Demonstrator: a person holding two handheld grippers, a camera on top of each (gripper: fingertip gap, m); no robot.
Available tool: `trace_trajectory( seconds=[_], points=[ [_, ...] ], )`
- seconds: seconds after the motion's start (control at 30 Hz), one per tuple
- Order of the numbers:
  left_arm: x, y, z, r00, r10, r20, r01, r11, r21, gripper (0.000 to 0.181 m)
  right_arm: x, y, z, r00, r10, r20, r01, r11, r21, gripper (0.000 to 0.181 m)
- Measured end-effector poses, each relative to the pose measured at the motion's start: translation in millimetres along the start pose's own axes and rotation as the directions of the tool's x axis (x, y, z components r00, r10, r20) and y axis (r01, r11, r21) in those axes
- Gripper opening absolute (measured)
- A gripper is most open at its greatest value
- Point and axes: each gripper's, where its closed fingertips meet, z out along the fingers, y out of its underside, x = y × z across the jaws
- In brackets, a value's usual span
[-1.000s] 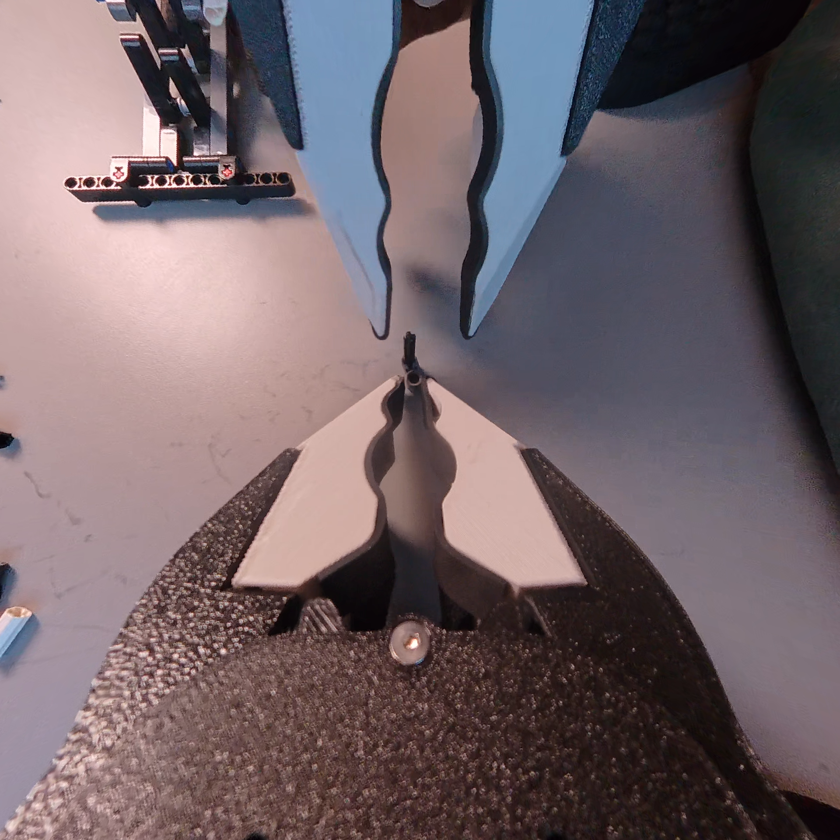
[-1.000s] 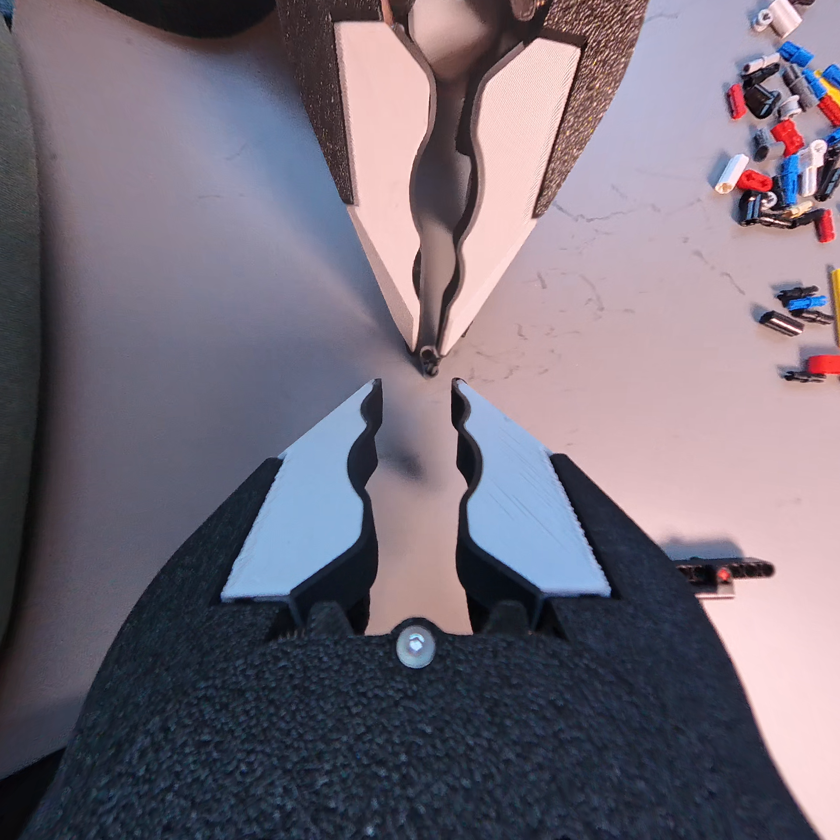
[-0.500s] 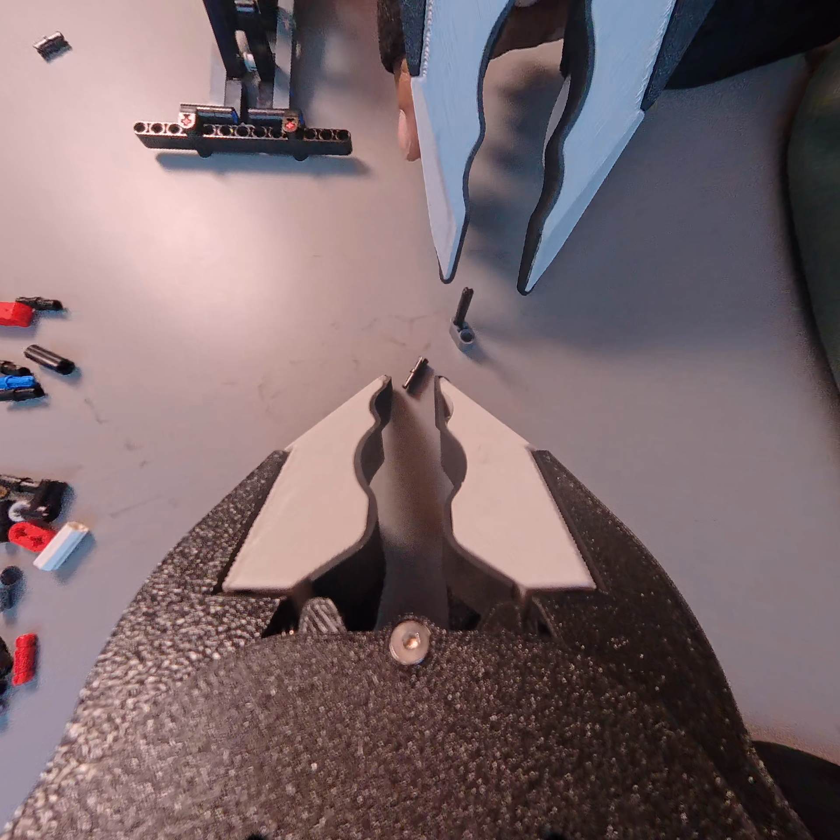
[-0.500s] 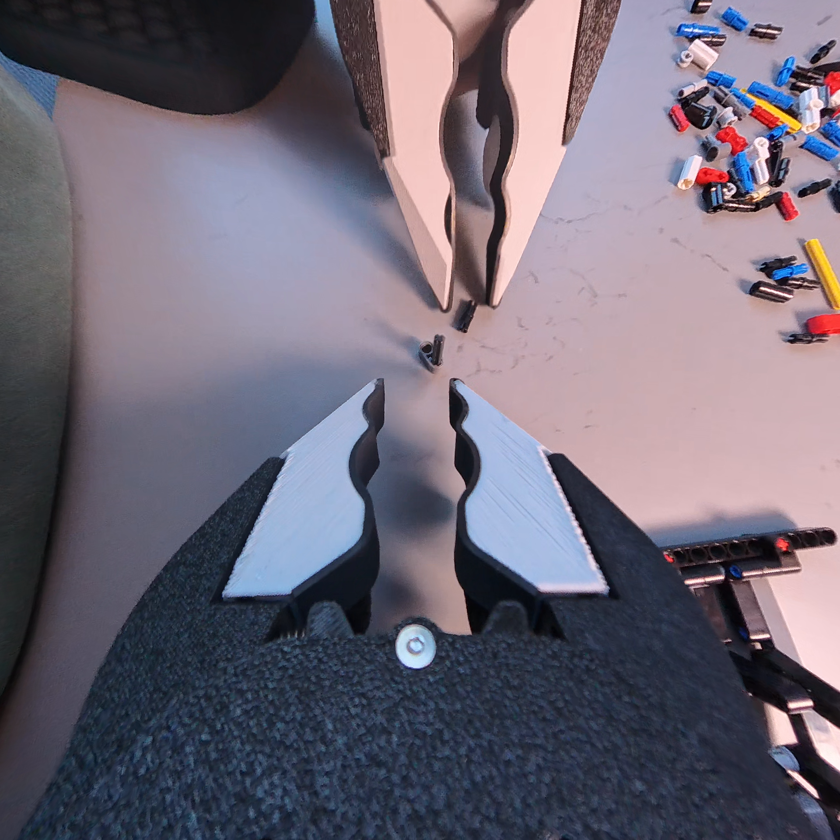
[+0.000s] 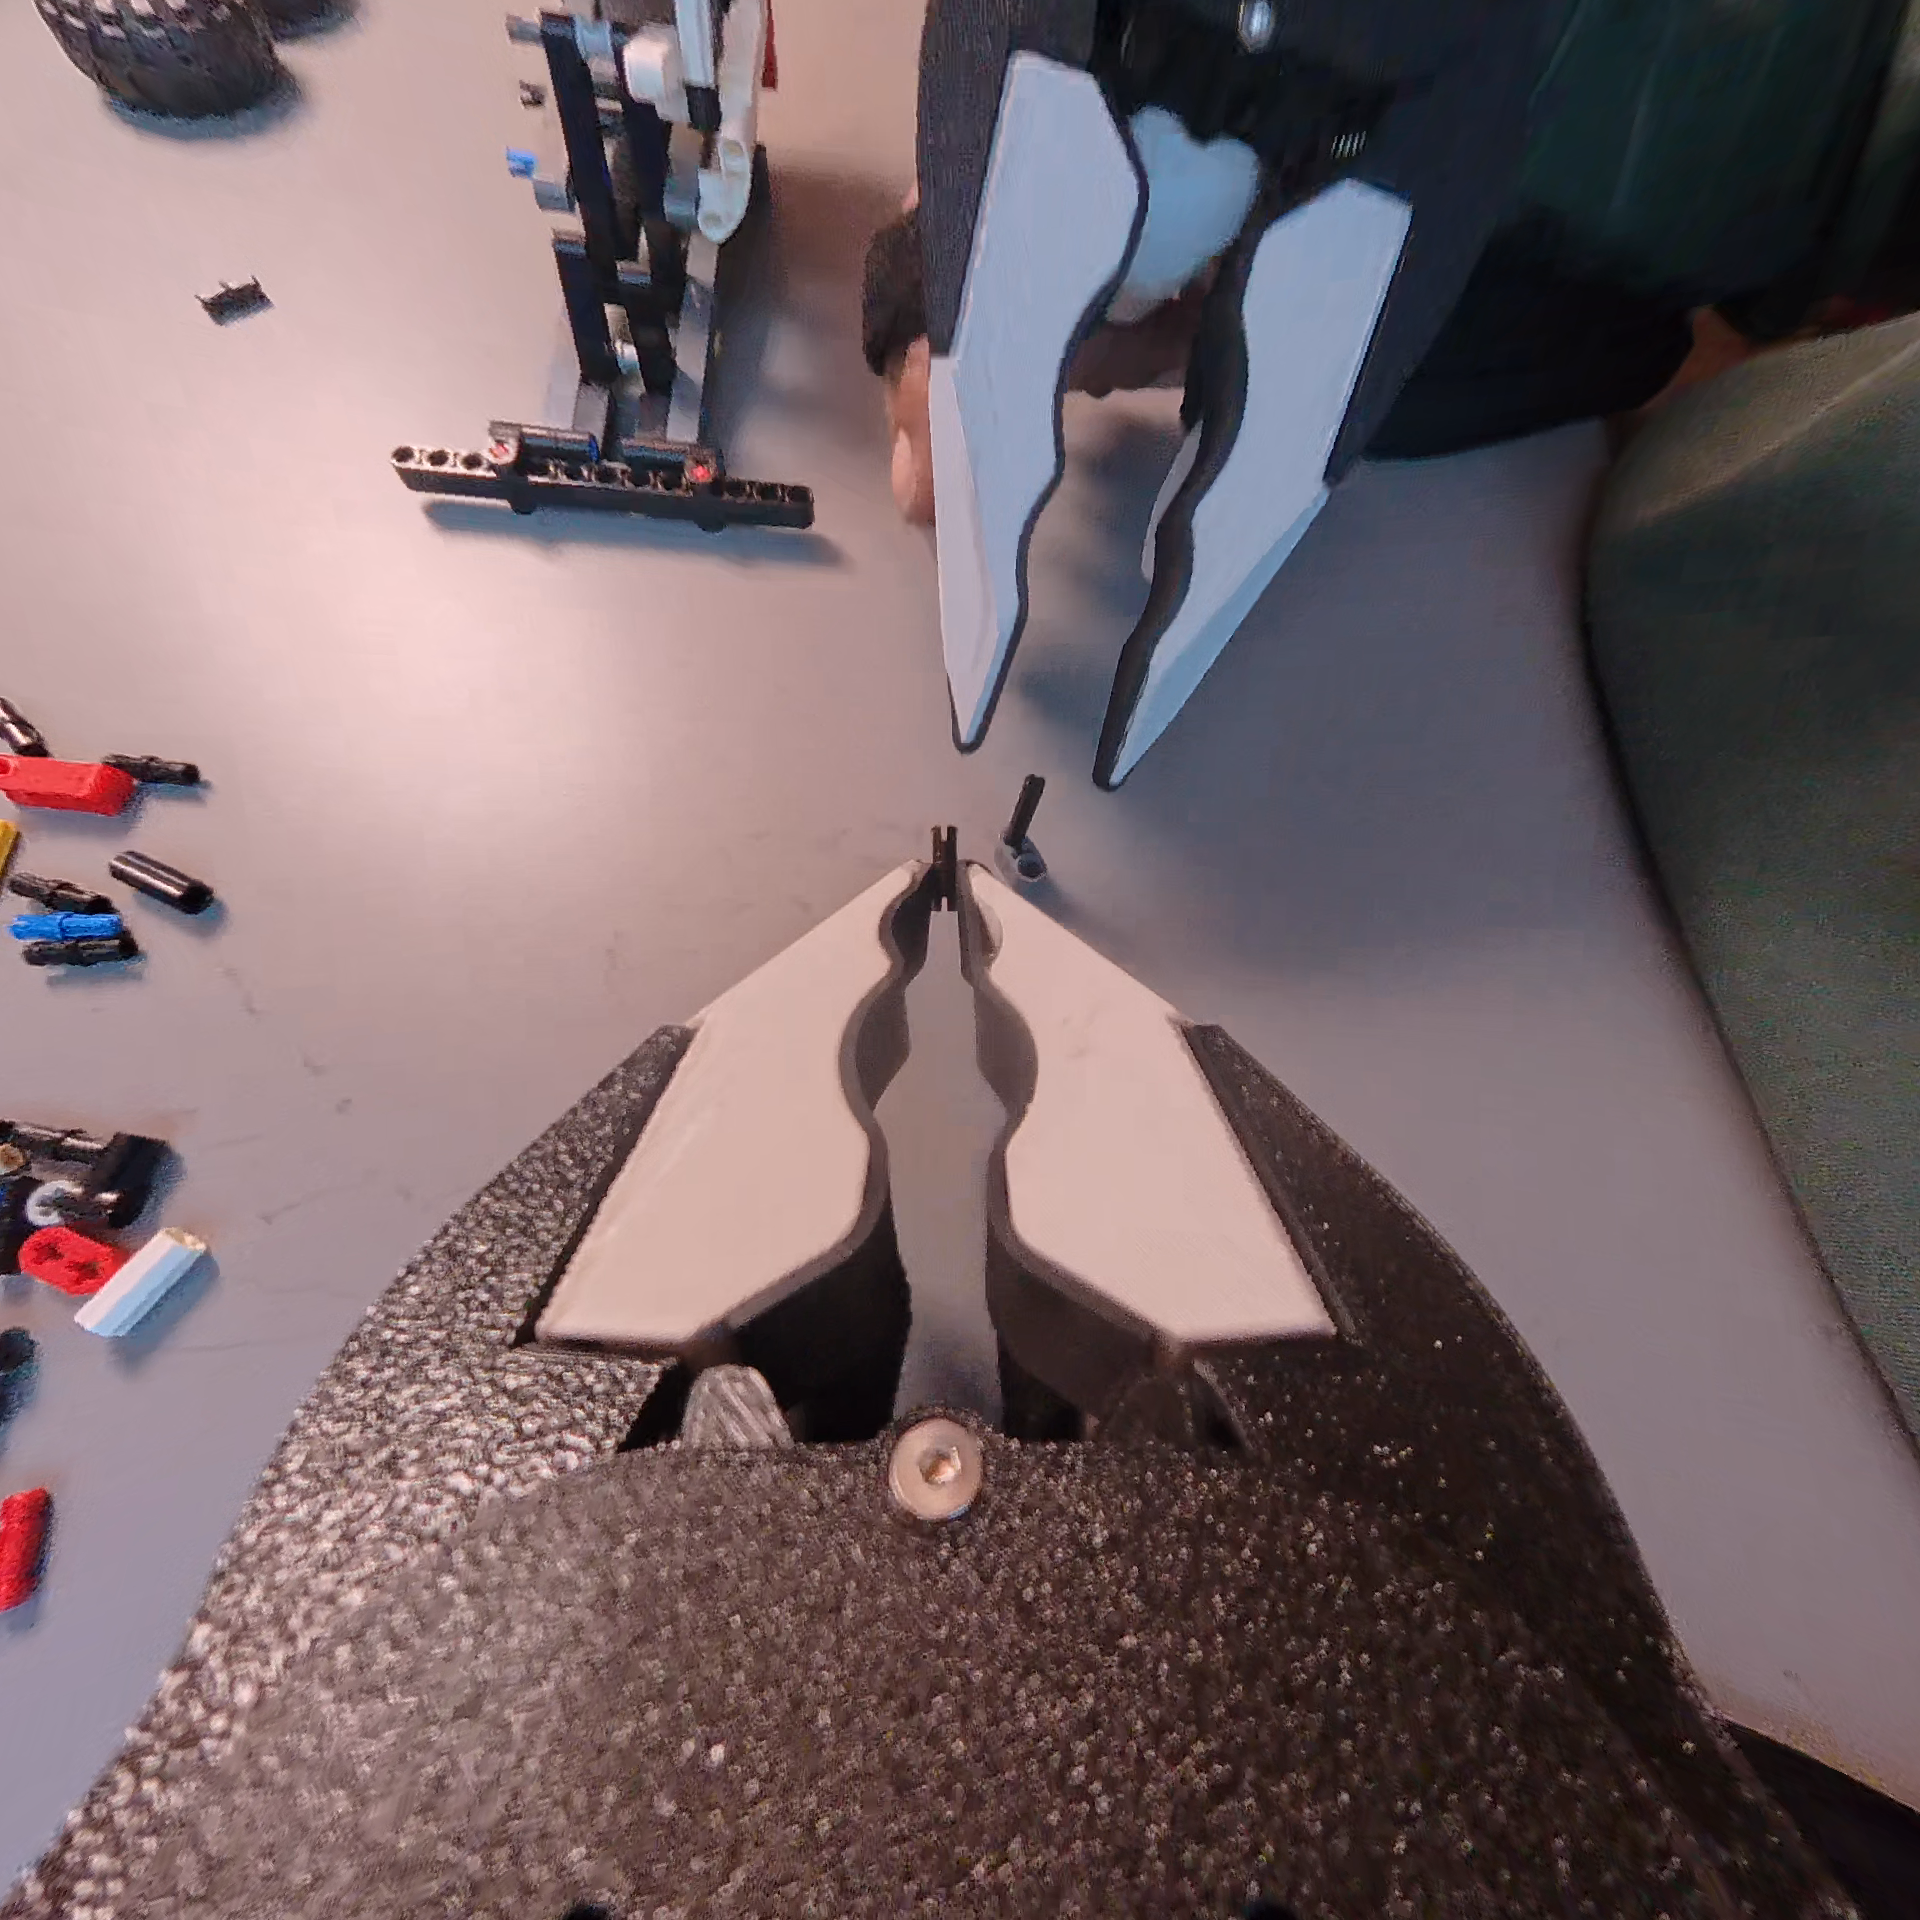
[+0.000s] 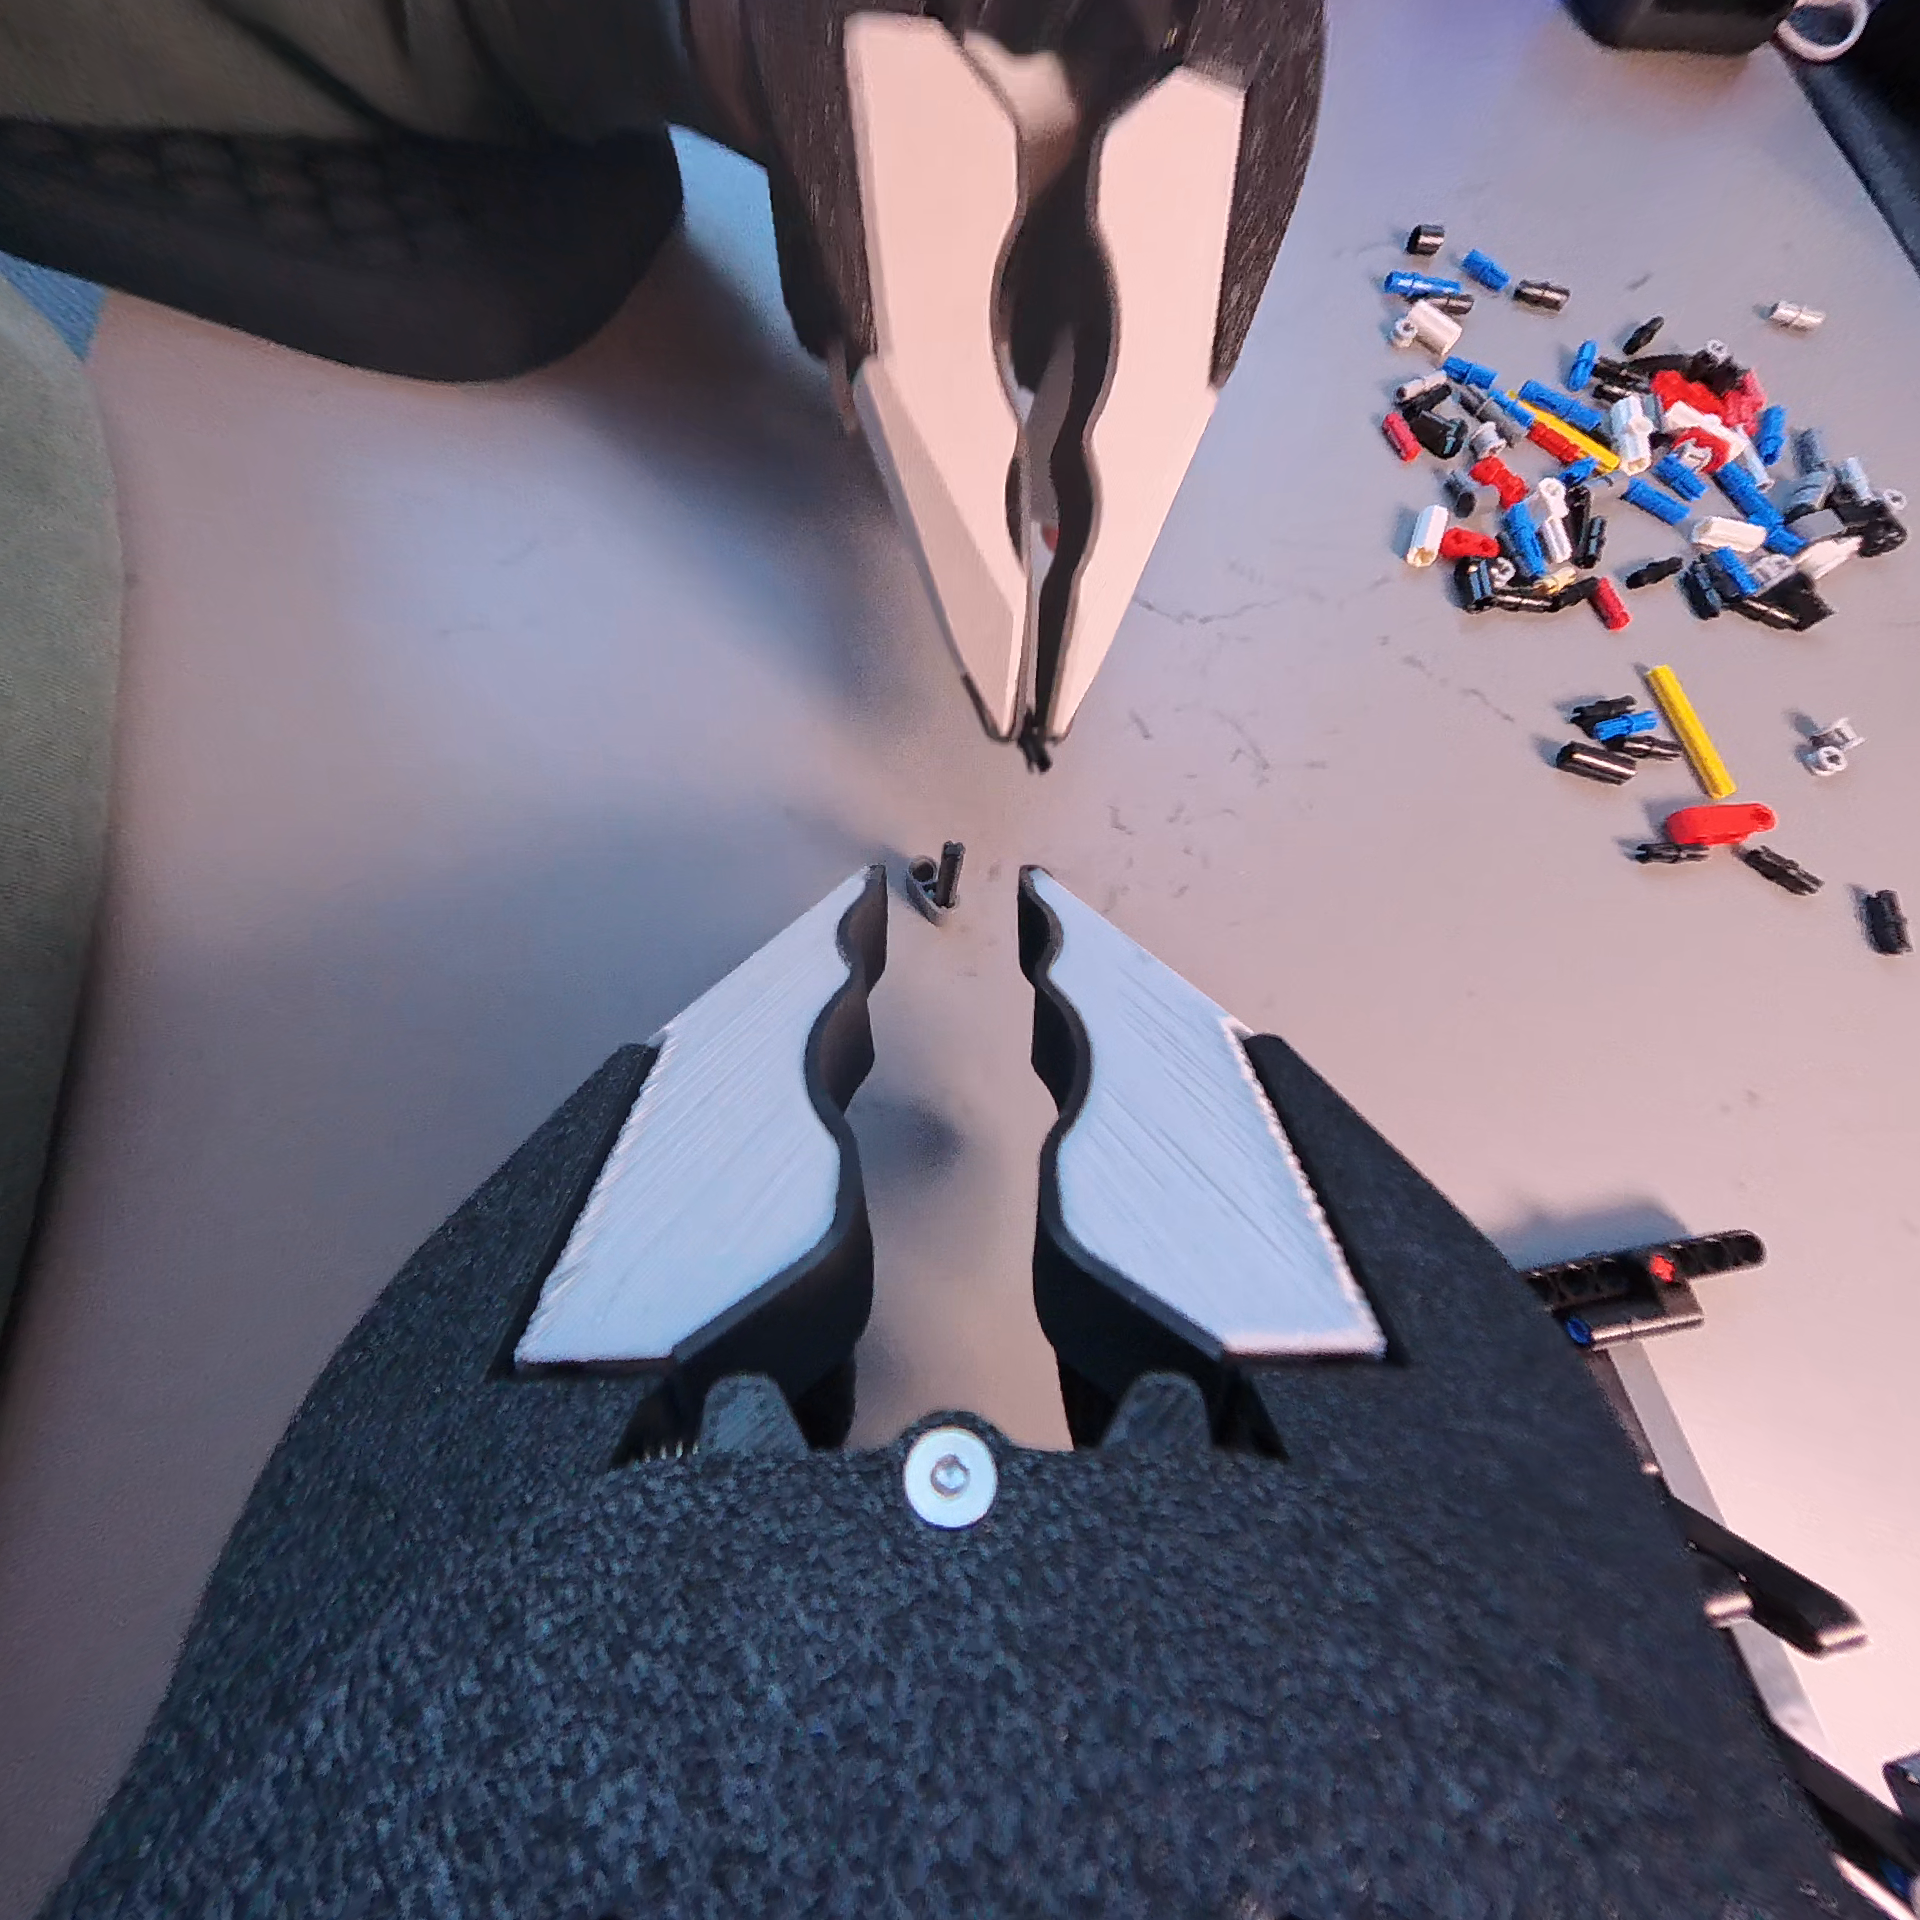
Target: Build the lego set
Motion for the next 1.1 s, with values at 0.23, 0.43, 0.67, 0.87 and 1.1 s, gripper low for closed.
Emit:
trace_trajectory(
  seconds=[0.23, 0.43, 0.67, 0.87, 1.1],
  points=[
    [-3, -16, -14, 0.999, -0.043, -0.008, 0.044, 0.993, 0.106, 0.004, -5, 14, 14, 0.996, -0.043, 0.073, 0.051, 0.992, -0.116, 0.025],
    [-5, -13, -12, 0.998, -0.064, -0.012, 0.065, 0.993, 0.100, 0.004, -6, 17, 20, 0.987, -0.097, 0.128, 0.120, 0.974, -0.189, 0.009],
    [4, -18, -14, 0.998, -0.044, -0.051, 0.050, 0.991, 0.123, 0.004, 1, 23, 14, 0.971, -0.147, 0.190, 0.195, 0.944, -0.267, 0.009],
    [14, -29, -19, 0.993, -0.032, -0.115, 0.053, 0.980, 0.191, 0.004, 12, -25, -12, 0.986, -0.143, 0.088, 0.146, 0.989, -0.034, 0.026],
    [35, -56, -35, 0.964, -0.011, -0.267, 0.106, 0.932, 0.345, 0.004, -9, -72, -36, 0.973, -0.229, 0.029, 0.219, 0.956, 0.194, 0.014]
  ],
)
